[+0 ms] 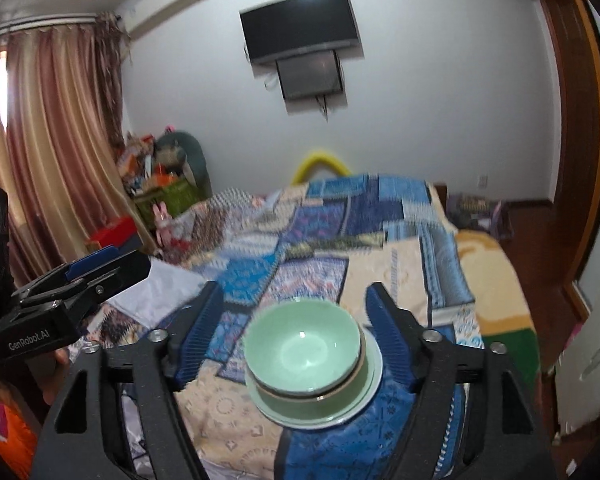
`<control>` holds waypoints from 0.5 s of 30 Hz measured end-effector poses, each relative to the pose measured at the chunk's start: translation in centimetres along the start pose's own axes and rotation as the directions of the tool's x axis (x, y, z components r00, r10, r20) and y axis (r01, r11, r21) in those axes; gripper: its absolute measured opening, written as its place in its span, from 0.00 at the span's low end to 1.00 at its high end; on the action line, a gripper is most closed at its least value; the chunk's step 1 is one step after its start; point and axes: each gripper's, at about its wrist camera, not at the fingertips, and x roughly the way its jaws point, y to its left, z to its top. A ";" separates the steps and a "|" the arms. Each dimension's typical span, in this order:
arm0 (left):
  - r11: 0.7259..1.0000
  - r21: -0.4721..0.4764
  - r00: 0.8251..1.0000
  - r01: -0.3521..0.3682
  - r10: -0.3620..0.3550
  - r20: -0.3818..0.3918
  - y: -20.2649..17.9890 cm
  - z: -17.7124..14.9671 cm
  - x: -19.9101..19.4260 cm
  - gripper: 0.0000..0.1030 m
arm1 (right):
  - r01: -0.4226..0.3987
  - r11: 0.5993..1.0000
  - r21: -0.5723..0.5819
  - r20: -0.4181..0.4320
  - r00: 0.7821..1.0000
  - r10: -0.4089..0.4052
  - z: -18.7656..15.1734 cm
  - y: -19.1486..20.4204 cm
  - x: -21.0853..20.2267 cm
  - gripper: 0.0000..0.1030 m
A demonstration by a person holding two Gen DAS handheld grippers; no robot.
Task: Organize plates and bowls
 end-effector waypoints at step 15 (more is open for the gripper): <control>0.998 0.051 0.988 -0.037 0.029 0.153 -1.3 0.5 -4.2 1.00 | 0.006 1.000 -0.008 0.139 0.990 -0.005 0.8 0.6 -2.8 0.98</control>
